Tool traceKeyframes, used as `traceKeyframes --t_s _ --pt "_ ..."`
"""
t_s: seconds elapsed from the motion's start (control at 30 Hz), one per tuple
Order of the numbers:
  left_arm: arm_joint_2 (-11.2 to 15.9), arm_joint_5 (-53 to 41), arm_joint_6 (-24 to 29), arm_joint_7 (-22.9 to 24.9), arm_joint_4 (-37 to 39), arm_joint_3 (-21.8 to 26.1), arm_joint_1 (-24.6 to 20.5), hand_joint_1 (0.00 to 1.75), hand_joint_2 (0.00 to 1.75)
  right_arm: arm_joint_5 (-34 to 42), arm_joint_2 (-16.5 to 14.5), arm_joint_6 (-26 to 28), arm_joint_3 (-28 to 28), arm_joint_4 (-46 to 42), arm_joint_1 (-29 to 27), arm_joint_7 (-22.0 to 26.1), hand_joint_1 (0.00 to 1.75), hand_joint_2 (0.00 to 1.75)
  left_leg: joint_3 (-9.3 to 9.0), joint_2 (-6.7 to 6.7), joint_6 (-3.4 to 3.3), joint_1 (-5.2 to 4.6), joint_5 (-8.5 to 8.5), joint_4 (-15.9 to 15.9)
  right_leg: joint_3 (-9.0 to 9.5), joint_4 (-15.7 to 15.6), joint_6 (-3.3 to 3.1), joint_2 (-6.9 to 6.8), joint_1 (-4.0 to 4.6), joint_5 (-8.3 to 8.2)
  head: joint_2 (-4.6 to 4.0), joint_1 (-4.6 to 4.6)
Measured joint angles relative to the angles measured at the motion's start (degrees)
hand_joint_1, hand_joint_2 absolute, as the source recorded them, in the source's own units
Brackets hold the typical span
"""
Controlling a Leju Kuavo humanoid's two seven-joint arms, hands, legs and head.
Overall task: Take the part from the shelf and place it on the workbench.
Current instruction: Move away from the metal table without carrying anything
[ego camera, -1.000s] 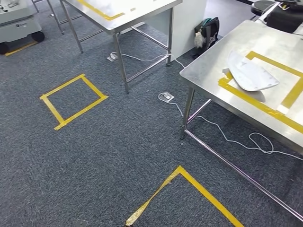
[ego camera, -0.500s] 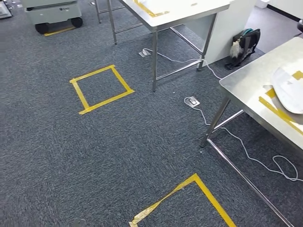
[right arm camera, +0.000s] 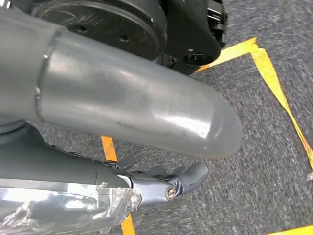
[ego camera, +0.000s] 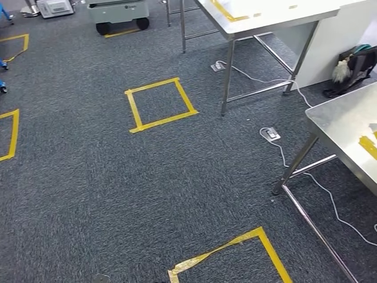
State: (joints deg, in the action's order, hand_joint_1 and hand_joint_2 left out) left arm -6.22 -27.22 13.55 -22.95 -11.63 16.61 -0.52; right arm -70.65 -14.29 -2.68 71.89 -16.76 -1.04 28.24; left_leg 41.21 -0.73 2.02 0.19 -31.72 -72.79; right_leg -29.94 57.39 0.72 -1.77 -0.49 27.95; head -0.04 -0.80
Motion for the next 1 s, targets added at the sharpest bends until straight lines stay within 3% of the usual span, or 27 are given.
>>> traceKeyframes --t_s 0.03,0.07,0.13,0.2,0.27,0.3,0.37,0.43,0.5,0.53,0.57,0.6,0.67,0.73,0.8,0.87,0.93,1.0 --pt "-0.01 0.01 0.0 0.0 0.0 0.0 0.09 0.0 0.0 -0.04 -0.01 -0.04 0.02 -0.08 0.02 0.0 0.0 0.0 -0.36 0.16 0.02 0.02 0.74 0.33 0.01 0.0 0.01 -0.84 0.0 0.03 0.0 -0.01" --pt "-0.01 0.01 0.0 0.0 0.0 0.0 0.17 0.0 0.0 -0.08 -0.02 -0.09 0.02 -0.14 0.07 0.0 0.0 0.0 -1.87 0.48 0.0 0.03 2.36 2.9 0.07 0.0 0.07 -1.59 -0.02 0.09 0.0 -0.02" --pt "-0.03 0.01 0.0 0.0 0.0 0.0 0.12 0.0 0.0 -0.14 -0.08 -0.17 0.02 -0.33 0.13 0.0 0.0 0.0 -6.39 2.93 -0.1 -0.14 5.5 10.91 0.26 0.09 0.43 -2.87 0.16 0.36 0.0 -0.07" --pt "-0.09 0.01 0.0 0.0 0.0 0.0 -0.1 0.0 0.0 -0.15 -0.13 -0.23 0.03 -0.53 0.11 0.01 0.0 0.0 -8.89 4.88 -0.69 -0.38 6.35 15.63 0.32 0.09 0.99 -3.94 0.58 0.77 0.0 0.03" --pt "-0.12 0.01 0.0 0.0 0.01 0.0 -0.11 0.0 0.0 -0.16 -0.14 -0.25 0.04 -0.66 0.19 0.02 0.0 0.0 -8.97 4.1 -1.57 -0.51 6.13 16.2 0.73 -0.15 1.53 -5.08 0.73 1.05 0.0 0.22" --pt "-0.13 0.01 0.0 0.0 0.02 0.0 -0.02 0.0 0.0 -0.17 -0.16 -0.26 0.04 -0.74 0.26 0.02 0.0 0.0 -8.96 3.48 -1.93 -0.47 6.18 16.27 0.94 -0.04 1.86 -4.95 0.64 1.3 0.0 0.31" --pt "-0.04 0.02 0.0 0.0 0.04 0.02 0.04 0.0 0.0 -0.22 -0.29 -0.33 0.04 -0.88 0.26 0.04 0.0 0.0 -8.98 2.22 -2.71 -0.29 6.46 16.4 0.0 2.85 2.4 -2.43 0.41 3.29 0.0 0.49" --pt "0.03 0.02 0.0 0.0 0.04 0.04 -0.09 0.0 0.0 -0.28 -0.39 -0.44 0.08 -0.97 0.02 0.04 0.0 0.0 -8.9 0.83 -3.23 -0.26 6.59 16.4 -3.54 10.38 2.56 0.71 0.33 7.04 0.0 0.71" --pt "0.01 -0.02 0.0 0.0 0.04 0.04 -0.15 0.0 0.0 -0.32 -0.4 -0.52 0.12 -1.02 -0.2 0.03 0.0 0.0 -8.88 -0.85 -3.39 -0.37 6.59 16.37 -7.13 17.06 2.41 1.6 0.4 9.05 0.0 0.79" --pt "0.01 -0.03 0.0 0.0 0.04 0.04 -0.09 0.0 0.0 -0.33 -0.4 -0.57 0.13 -1.07 -0.24 0.02 0.0 0.0 -8.92 -1.73 -3.4 -0.42 6.59 16.36 -7.75 17.56 2.26 1.77 0.43 8.39 0.0 0.83" --pt "0.01 -0.05 0.0 0.0 0.04 0.05 -0.04 0.0 0.0 -0.34 -0.41 -0.62 0.13 -1.14 -0.23 0.02 0.0 0.0 -8.99 -2.59 -3.4 -0.44 6.6 16.34 -7.24 15.66 2.09 2.03 0.43 6.63 0.0 0.83" --pt "0.01 -0.07 0.0 0.0 0.04 0.05 -0.01 0.0 0.0 -0.37 -0.43 -0.69 0.13 -1.25 -0.22 0.01 0.0 0.0 -9.06 -3.42 -3.37 -0.42 6.6 16.33 -5.83 12.02 1.91 2.75 0.4 4.25 0.0 0.84" --pt "0.01 -0.11 0.0 0.01 0.04 0.07 -0.1 0.0 0.0 -0.54 -0.51 -0.89 0.15 -1.5 -0.2 -0.06 0.0 0.0 -9.0 -4.98 -3.13 -0.52 6.59 16.16 -2.68 4.27 1.62 5.63 0.13 0.71 0.0 0.83" --pt "-0.02 -0.15 0.0 0.02 0.04 0.07 -0.17 0.0 0.0 -0.73 -0.63 -1.1 0.2 -1.8 -0.23 -0.2 0.0 0.0 -8.58 -6.33 -2.53 -0.48 6.76 16.04 -1.19 1.02 1.42 7.16 0.03 -0.01 0.0 0.77" --pt "0.0 -0.16 0.01 0.02 0.05 0.08 0.01 0.0 0.0 -0.81 -0.8 -1.2 0.22 -2.08 -0.24 -0.28 0.0 0.0 -8.12 -7.19 -1.81 -0.25 6.96 16.05 -0.91 0.74 0.97 6.02 0.1 -0.14 0.0 0.74" --pt "0.08 -0.16 0.01 0.02 0.07 0.1 0.18 0.0 0.0 -0.83 -0.98 -1.23 0.23 -2.32 -0.2 -0.27 0.0 0.0 -7.18 -4.94 -1.24 -0.35 5.68 14.41 -0.79 0.36 0.42 4.61 0.01 -0.44 0.0 0.5" --pt "0.08 -0.18 0.0 0.02 0.07 0.11 0.0 0.0 0.0 -0.85 -1.08 -1.25 0.24 -2.52 -0.29 -0.3 0.0 0.0 -4.4 -1.51 -0.77 -0.44 2.24 8.61 -0.72 0.17 0.1 2.87 0.03 -0.5 0.0 0.17" --pt "0.0 -0.23 0.0 0.03 0.07 0.11 -0.19 0.0 0.0 -0.96 -1.12 -1.36 0.26 -2.74 -0.46 -0.45 0.0 0.0 -1.22 -0.29 -0.36 -0.24 -0.43 2.0 -0.72 0.19 -0.08 0.88 0.11 -0.35 0.0 0.09"
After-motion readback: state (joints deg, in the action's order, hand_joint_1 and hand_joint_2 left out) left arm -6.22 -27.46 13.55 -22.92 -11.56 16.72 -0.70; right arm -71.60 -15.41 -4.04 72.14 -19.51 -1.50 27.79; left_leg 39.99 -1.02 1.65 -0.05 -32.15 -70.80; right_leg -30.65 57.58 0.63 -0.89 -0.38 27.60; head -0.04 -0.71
